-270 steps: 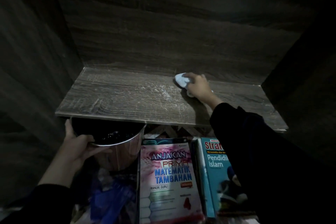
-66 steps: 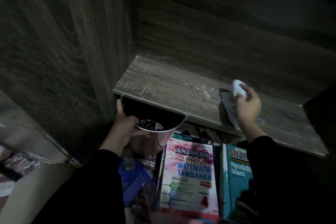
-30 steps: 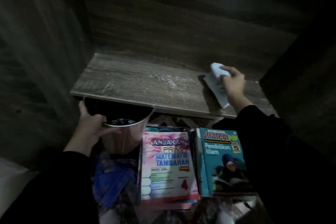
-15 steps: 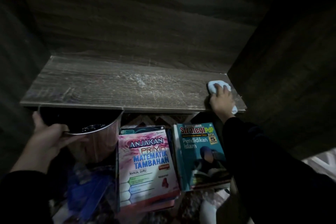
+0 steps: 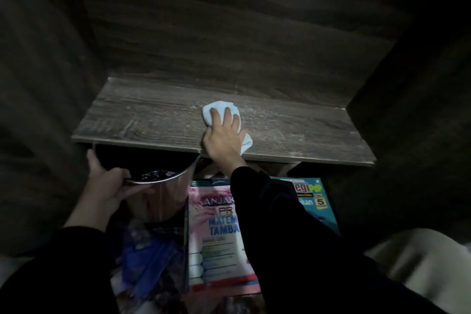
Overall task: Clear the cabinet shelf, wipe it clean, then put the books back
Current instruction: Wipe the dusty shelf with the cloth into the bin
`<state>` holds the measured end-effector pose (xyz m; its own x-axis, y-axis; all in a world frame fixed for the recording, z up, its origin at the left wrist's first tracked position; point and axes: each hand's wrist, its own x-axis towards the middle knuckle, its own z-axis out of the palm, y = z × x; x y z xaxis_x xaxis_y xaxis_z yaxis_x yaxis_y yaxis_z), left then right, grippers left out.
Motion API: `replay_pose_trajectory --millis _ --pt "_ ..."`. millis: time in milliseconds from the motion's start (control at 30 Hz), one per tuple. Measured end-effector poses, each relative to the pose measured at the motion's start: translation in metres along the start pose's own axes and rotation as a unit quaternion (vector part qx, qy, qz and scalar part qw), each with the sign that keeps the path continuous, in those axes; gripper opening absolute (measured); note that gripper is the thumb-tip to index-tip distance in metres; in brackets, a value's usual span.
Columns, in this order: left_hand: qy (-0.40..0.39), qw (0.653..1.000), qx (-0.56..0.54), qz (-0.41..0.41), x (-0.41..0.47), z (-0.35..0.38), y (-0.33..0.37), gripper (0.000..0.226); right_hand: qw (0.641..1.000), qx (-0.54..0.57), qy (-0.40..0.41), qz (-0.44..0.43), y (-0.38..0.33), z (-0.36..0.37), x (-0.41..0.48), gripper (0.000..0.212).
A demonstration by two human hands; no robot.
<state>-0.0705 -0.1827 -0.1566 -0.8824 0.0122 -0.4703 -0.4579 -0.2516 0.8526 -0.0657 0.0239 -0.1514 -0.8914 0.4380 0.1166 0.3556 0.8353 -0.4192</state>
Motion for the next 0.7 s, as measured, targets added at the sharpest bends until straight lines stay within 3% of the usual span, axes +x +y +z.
replay_pose_trajectory --millis 267,400,467,567,633,700 --pt "0.018 1.000 0.023 0.002 0.001 -0.008 -0.001 0.086 0.981 -0.031 -0.074 -0.175 -0.084 0.039 -0.021 0.055" --pt "0.013 1.000 0.013 -0.002 -0.004 -0.011 0.002 0.090 0.949 -0.058 -0.128 -0.284 -0.107 0.041 -0.024 0.066" --pt "0.015 1.000 0.004 0.001 -0.009 -0.011 0.003 0.090 0.925 0.040 -0.155 -0.344 -0.115 0.032 -0.020 0.060" --pt "0.019 1.000 0.010 -0.005 -0.011 -0.014 0.004 0.090 0.921 0.217 -0.087 -0.311 -0.114 0.021 -0.004 0.054" --pt "0.018 1.000 0.004 -0.012 -0.009 -0.019 0.004 0.093 0.948 0.222 -0.008 -0.230 -0.106 0.017 0.010 0.051" --pt "0.018 1.000 -0.005 -0.012 -0.008 -0.026 0.005 0.094 0.973 0.179 0.015 -0.145 -0.098 0.018 0.023 0.051"
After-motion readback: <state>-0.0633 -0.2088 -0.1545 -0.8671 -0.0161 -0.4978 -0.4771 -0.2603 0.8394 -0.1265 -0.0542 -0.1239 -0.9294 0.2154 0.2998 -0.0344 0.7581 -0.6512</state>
